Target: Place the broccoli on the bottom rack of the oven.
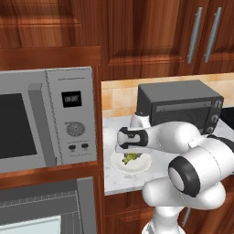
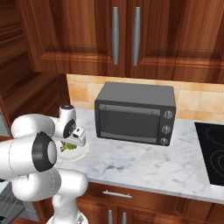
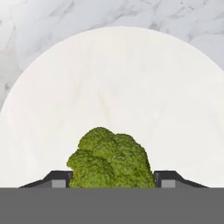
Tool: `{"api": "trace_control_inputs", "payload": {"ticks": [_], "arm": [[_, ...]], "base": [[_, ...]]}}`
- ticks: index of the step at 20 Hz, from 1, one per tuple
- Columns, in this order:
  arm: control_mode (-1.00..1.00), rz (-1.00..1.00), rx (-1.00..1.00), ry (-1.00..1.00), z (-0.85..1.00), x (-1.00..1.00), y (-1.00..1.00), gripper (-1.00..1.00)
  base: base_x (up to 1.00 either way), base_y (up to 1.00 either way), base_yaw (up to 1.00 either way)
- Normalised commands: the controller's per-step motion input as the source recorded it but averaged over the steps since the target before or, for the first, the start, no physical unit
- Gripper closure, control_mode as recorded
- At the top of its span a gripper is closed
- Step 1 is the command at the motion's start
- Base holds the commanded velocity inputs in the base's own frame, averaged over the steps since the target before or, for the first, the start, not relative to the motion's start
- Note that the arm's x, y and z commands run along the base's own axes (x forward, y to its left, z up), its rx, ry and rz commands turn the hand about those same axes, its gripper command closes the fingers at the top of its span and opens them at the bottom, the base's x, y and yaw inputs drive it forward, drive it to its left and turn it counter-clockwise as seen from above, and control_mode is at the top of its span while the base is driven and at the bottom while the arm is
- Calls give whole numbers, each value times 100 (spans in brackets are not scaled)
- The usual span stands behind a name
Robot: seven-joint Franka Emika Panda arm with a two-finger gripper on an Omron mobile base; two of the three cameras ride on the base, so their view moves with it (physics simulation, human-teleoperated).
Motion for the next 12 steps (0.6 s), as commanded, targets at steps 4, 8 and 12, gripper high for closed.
{"api": "trace_control_inputs", "payload": {"ticks": [4, 8, 12], "arm": [[-100, -3, 0, -14, 15, -62, 0, 100], [-100, -3, 4, -18, 67, -80, 0, 100], [-100, 0, 13, -10, 67, -90, 0, 100]], "base": [[0, 0, 0], [0, 0, 0], [0, 0, 0]]}}
